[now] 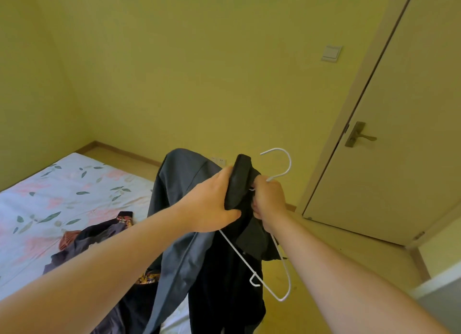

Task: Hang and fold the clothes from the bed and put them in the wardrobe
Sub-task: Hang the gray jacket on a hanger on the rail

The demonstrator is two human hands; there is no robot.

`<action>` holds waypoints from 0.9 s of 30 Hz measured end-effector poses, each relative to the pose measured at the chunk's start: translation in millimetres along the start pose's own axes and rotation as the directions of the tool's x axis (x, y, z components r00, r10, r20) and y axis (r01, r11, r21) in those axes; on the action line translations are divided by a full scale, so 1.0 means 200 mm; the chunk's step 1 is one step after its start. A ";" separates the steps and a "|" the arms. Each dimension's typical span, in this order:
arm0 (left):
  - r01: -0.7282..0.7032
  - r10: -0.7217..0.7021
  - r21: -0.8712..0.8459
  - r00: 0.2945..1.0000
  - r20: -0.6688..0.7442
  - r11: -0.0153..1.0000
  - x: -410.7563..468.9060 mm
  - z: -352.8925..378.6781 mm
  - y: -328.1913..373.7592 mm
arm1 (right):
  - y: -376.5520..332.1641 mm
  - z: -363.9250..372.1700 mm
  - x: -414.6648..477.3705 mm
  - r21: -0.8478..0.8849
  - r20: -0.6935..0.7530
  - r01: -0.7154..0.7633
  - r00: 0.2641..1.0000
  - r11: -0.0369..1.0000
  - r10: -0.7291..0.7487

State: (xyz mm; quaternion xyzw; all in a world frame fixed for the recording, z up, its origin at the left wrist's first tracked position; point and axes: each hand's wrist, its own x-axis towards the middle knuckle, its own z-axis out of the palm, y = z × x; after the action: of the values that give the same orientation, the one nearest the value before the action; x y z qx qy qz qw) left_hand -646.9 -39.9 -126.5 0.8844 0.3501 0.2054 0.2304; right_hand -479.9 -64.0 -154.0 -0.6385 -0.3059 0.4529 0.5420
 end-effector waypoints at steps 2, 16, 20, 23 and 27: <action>-0.025 0.033 0.146 0.998 -0.052 0.989 0.03 0.02 -0.02 | -0.01 0.00 -0.01 0.041 0.037 0.045 0.998 0.998 -0.047; -0.247 0.301 0.328 0.945 -0.126 0.912 0.24 0.08 -0.14 | 0.02 -0.17 0.00 0.283 0.375 -0.085 0.927 0.955 -0.029; -0.241 0.304 0.359 0.944 -0.131 0.902 0.23 0.07 -0.12 | 0.04 -0.21 0.03 0.142 0.374 -0.115 0.926 0.983 0.054; -0.178 0.247 0.375 0.958 -0.146 0.910 0.22 0.07 -0.10 | 0.07 -0.20 0.05 -0.185 0.348 -0.052 0.930 0.981 0.115; -0.167 0.240 0.324 0.949 -0.202 0.931 0.19 0.06 -0.10 | 0.16 -0.20 0.08 -0.573 0.389 -0.017 0.874 0.819 0.291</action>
State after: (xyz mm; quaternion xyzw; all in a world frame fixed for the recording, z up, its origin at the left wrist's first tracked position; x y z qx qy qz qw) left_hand -625.8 -4.1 -139.1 0.9097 0.3084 0.2770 0.0257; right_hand -440.1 -74.7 -188.2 -0.6650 -0.4884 0.5261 0.2062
